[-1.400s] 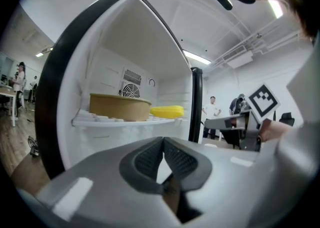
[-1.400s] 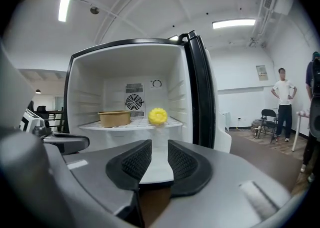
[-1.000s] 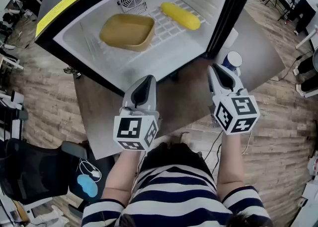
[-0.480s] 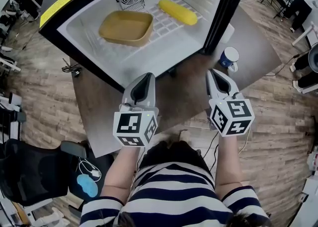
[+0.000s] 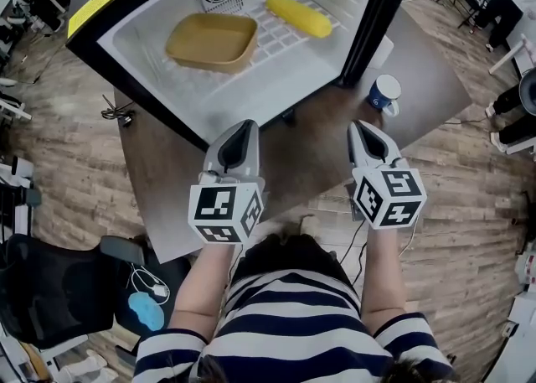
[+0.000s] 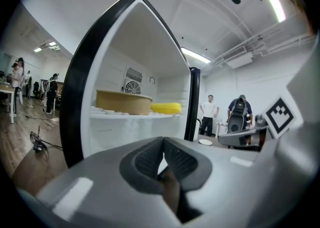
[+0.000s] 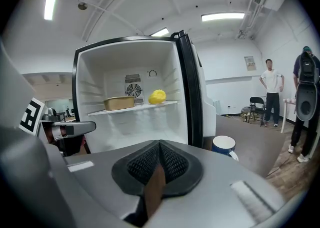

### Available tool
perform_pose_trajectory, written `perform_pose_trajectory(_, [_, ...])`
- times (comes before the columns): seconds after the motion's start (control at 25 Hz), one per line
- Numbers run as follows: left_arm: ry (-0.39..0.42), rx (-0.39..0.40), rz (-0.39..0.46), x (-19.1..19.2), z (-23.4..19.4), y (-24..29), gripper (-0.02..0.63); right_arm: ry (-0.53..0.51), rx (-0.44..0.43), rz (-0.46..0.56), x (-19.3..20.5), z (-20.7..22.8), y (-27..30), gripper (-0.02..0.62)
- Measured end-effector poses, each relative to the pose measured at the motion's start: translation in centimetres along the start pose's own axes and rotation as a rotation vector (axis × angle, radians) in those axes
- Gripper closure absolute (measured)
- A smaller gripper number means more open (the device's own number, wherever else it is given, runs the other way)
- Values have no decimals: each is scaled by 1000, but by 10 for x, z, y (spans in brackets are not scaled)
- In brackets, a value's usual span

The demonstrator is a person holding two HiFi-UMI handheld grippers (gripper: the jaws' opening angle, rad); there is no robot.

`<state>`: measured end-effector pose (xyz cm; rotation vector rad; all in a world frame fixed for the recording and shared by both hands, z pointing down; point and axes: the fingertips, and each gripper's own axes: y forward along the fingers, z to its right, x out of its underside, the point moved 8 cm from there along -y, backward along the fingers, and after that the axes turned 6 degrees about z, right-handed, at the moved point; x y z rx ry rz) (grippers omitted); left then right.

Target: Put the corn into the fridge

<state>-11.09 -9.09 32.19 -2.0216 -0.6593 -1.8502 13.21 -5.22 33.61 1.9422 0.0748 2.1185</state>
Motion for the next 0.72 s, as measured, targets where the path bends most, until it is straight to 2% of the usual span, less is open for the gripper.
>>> perform_pose_trajectory(0.72, [2, -5, -9, 2, -4, -5, 606, 10, -41, -5, -1, -6, 2, 598])
